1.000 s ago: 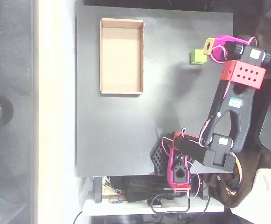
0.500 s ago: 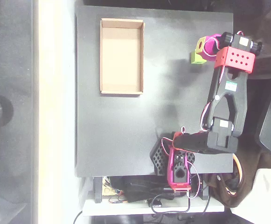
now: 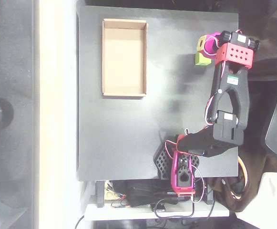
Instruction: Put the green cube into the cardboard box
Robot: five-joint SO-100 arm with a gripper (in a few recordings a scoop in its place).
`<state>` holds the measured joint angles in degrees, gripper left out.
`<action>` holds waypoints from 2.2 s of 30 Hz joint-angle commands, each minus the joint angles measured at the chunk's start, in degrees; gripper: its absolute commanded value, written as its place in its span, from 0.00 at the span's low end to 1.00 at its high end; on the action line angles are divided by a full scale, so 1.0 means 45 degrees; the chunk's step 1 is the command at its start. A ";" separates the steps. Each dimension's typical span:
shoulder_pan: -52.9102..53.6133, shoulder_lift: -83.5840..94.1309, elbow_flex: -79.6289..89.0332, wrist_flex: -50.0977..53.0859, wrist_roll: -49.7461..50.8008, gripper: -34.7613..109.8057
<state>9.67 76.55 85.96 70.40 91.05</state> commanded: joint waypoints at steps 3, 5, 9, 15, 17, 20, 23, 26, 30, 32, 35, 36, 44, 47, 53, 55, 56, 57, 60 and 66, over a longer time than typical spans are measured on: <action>-0.0469 0.0098 -0.0156 0.0039 0.0078 0.48; -0.0605 0.0059 -0.0137 0.0039 0.0078 0.48; -0.0664 -0.0449 -0.0137 0.0039 0.0078 0.48; -0.0508 -0.1035 -0.0156 0.0039 0.0098 0.48; -0.0449 -0.1172 -0.0156 0.0059 0.0098 0.48; -0.0195 -0.1348 -0.0176 0.0059 0.0098 0.48; -0.0156 -0.1563 -0.0176 0.0059 0.0098 0.48; -0.0156 -0.1621 -0.0176 0.0059 0.0098 0.48; -0.0156 -0.1641 -0.0176 0.0078 0.0098 0.48; -0.0156 -0.1641 -0.0176 0.0078 0.0098 0.48; -0.0156 -0.1641 -0.0176 0.0078 0.0098 0.48; -0.0156 -0.1641 -0.0176 0.0078 0.0098 0.48; -0.0156 -0.1660 -0.0176 0.0059 0.0098 0.47; -0.0156 -0.1660 -0.0176 0.0059 0.0117 0.47; -0.0156 -0.1641 -0.0176 0.0059 0.0117 0.41; -0.0156 -0.1602 -0.0195 0.0059 0.0117 0.38; -0.0137 -0.1563 -0.0195 0.0059 0.0117 0.36; -0.0137 -0.1543 -0.0195 0.0059 0.0117 0.35; -0.0137 -0.1484 -0.0195 0.0137 0.0117 0.33; -0.0137 -0.1426 -0.0371 0.0215 0.0117 0.33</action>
<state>8.70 68.47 85.87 70.49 91.05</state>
